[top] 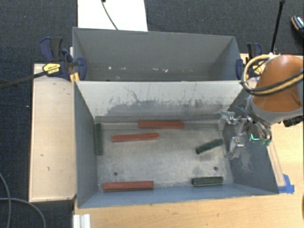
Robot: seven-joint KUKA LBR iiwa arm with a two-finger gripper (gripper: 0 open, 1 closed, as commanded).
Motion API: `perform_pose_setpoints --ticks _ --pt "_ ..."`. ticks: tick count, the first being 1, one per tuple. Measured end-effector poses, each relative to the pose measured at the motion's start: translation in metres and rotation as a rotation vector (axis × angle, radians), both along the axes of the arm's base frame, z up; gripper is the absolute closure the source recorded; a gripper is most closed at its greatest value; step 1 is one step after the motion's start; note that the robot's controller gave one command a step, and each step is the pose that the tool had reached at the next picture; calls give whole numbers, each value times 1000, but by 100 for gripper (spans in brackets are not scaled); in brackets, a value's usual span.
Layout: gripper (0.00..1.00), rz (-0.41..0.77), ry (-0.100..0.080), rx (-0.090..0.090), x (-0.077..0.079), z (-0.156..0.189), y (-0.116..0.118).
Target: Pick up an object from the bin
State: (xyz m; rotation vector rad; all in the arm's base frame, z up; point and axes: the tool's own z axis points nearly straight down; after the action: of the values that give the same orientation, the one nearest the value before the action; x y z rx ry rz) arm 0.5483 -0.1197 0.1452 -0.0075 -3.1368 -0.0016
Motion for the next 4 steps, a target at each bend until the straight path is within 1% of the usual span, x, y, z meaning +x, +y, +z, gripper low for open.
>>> perform_pose_setpoints --ticks 1,2,3,4 --pt "0 197 -3 1 15 -76 21" --pt "0 179 -5 -1 -8 -43 9" --pt "0 215 -11 -1 11 -44 23" --pt "0 130 -6 -1 -1 -75 -9"
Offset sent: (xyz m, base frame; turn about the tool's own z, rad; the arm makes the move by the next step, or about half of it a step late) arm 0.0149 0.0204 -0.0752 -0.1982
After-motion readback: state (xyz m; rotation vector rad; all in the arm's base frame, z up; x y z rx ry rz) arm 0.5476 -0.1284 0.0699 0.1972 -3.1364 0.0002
